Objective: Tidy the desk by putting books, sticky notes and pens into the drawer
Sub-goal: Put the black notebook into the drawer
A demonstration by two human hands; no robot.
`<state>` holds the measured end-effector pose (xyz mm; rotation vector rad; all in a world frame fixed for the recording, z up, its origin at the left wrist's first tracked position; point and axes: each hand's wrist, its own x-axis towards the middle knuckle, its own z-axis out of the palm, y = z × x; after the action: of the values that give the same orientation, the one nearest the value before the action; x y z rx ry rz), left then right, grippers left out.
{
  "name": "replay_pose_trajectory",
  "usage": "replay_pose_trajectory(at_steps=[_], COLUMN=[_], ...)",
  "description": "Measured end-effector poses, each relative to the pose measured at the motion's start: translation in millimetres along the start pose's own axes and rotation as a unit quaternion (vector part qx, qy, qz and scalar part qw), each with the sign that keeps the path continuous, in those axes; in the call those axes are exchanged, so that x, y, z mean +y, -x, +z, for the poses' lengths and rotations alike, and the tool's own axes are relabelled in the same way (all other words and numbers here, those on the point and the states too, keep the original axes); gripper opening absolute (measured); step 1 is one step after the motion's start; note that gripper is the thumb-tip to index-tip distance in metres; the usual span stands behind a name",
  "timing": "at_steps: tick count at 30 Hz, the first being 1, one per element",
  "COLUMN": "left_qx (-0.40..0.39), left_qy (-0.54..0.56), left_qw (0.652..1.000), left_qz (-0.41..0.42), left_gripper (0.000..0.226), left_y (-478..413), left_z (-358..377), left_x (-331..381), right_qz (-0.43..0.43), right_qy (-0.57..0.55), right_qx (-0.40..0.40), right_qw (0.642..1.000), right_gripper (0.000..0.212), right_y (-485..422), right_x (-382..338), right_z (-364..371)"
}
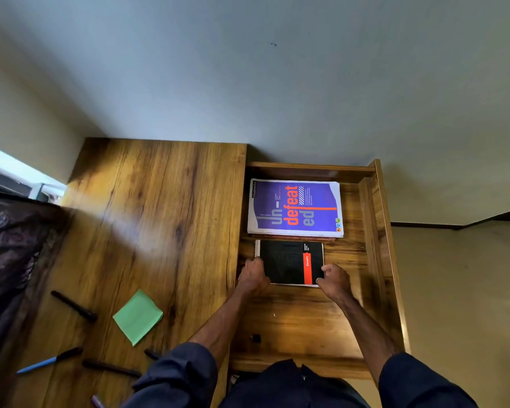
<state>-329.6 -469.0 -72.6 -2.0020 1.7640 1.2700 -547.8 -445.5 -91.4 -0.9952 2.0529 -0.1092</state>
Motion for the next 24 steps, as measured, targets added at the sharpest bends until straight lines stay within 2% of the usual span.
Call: replay_pose_trajectory(at_steps=[9, 15, 19, 24], left_qx=[0.004, 0.034, 0.065, 0.133], left_qy=[-0.034, -0.042, -0.015, 0.052], left_qw=[0.999, 0.999, 0.997, 0.988], left_qz=[-0.011, -0.001, 0.026, 0.054], left_gripper=[0.043, 0.041, 0.034, 0.037], left_y=[20.4, 36.2, 56.7, 94.5], left_z=[17.7, 27.5, 31.9, 31.7], left_x=[-7.8, 6.1, 10.7, 2.3], right_qz=[-0.010, -0.033, -0.070, -0.153], right_qy=[0.009, -0.002, 0.005, 0.017], right_qx=[-0.013, -0.003, -0.011, -0.021], right_qw=[1.000, 0.999, 0.997, 0.988], right_gripper=[0.049, 0.039, 0.033, 0.027], right_y=[23.4, 48.2, 65.9, 88.1], right_x=[14.3, 21.2, 25.0, 7.4], right_z=[10.1, 11.6, 12.7, 23.2])
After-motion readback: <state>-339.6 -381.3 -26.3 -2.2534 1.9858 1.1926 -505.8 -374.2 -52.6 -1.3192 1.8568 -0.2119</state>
